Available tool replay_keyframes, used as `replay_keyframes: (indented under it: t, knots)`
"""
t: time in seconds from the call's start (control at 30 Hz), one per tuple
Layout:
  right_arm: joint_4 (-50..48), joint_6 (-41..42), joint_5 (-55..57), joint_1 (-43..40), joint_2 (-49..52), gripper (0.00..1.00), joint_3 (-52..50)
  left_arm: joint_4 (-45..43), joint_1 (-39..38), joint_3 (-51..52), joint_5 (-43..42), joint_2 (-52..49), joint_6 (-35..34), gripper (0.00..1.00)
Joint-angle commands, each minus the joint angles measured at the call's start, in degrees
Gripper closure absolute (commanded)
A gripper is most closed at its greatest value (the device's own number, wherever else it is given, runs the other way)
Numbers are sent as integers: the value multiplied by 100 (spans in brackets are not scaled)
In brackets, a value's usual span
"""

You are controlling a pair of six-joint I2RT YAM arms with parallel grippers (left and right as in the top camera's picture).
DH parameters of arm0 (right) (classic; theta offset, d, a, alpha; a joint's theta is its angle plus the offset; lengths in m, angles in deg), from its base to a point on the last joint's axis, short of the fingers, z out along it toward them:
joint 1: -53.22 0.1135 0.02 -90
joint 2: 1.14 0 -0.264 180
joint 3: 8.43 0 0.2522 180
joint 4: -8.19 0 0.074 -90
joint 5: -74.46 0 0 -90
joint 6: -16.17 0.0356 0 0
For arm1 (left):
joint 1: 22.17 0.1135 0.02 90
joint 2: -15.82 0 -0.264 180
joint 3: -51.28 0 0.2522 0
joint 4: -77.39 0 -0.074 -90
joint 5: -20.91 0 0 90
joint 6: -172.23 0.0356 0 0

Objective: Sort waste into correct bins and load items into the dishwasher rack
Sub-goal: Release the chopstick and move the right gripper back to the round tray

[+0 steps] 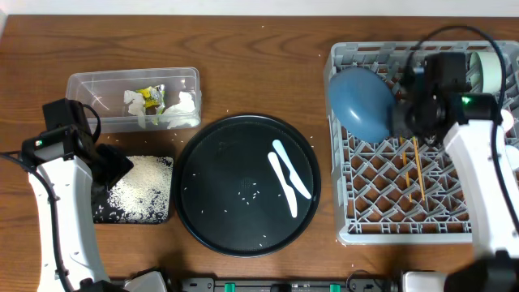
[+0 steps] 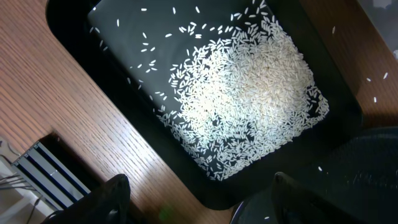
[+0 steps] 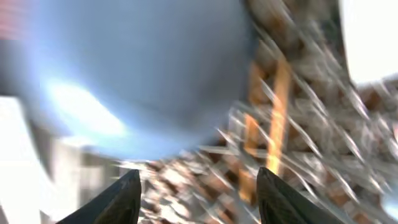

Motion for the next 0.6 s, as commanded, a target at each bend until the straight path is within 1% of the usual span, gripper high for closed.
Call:
replay_keyframes:
  t: [0.0, 0.07, 0.27, 0.4, 0.5, 0.57]
  knots:
    - [13, -20, -1091, 555, -219, 42, 114, 13, 35, 17, 7, -22, -33, 26]
    - [33, 125, -1134, 931, -203, 42, 94, 13, 35, 17, 9, -22, -33, 26]
    - [-13, 199, -957, 2293, 107, 41, 55, 13, 35, 17, 7, -22, -33, 26]
    - [-70, 446, -540, 2944, 531, 41, 52, 15, 35, 17, 9, -22, -33, 26]
    - [-151, 448, -507, 3327, 957, 41, 52, 15, 35, 17, 7, -22, -33, 26]
    - [-273, 643, -422, 3530, 1274, 41, 52, 17, 35, 17, 9, -22, -31, 27]
